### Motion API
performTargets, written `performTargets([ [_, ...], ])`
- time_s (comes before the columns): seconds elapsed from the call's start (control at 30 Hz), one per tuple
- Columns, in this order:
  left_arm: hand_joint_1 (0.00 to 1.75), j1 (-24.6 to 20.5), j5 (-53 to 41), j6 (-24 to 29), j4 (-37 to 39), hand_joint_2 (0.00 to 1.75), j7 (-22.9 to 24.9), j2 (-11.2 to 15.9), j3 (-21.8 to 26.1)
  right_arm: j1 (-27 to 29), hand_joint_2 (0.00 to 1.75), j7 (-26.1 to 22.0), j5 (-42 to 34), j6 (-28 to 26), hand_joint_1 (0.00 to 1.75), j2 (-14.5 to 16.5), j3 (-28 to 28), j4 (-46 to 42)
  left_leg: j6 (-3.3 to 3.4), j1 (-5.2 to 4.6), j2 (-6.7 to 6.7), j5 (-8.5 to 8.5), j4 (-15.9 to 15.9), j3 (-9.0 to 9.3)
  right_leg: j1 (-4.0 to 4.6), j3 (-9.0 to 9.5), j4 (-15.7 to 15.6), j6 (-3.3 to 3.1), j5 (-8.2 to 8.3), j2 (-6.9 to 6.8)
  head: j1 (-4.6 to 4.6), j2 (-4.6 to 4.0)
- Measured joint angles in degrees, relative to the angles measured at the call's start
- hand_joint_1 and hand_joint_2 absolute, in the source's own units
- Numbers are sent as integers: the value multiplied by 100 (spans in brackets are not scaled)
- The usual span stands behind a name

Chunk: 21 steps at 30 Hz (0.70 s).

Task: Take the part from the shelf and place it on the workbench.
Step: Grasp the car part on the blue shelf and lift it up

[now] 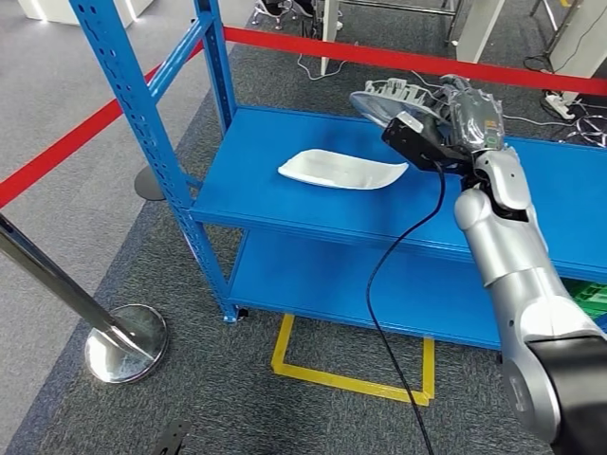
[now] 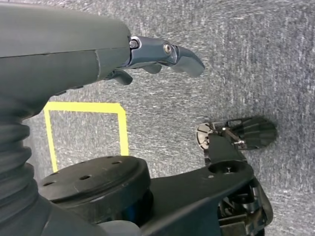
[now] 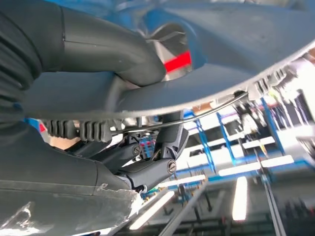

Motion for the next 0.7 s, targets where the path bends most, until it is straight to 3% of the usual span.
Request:
performTargets([
  [0.2, 0, 132, 75, 42, 0, 175, -38, -2, 117, 826, 175, 109, -437, -394, 175, -264, 289, -1428, -9, -1, -1, -9, 0, -5, 0, 7, 0, -4, -4, 6, 0, 0],
  [0.4, 0, 160, 109, 43, 0, 175, -49, -3, 142, 1243, 175, 90, -537, -607, 175, -441, 390, -2083, -11, 2, -1, -11, 0, -4, 1, -20, 0, -6, -10, 1, 1, 0],
  [0.7, 0, 253, 159, 75, 0, 175, -110, -1, 175, 2463, 175, 13, -677, -1092, 175, -762, 378, -3359, -15, -1, -1, -21, 0, -6, 1, 0, 0, -8, -15, 2, 1, 0],
])
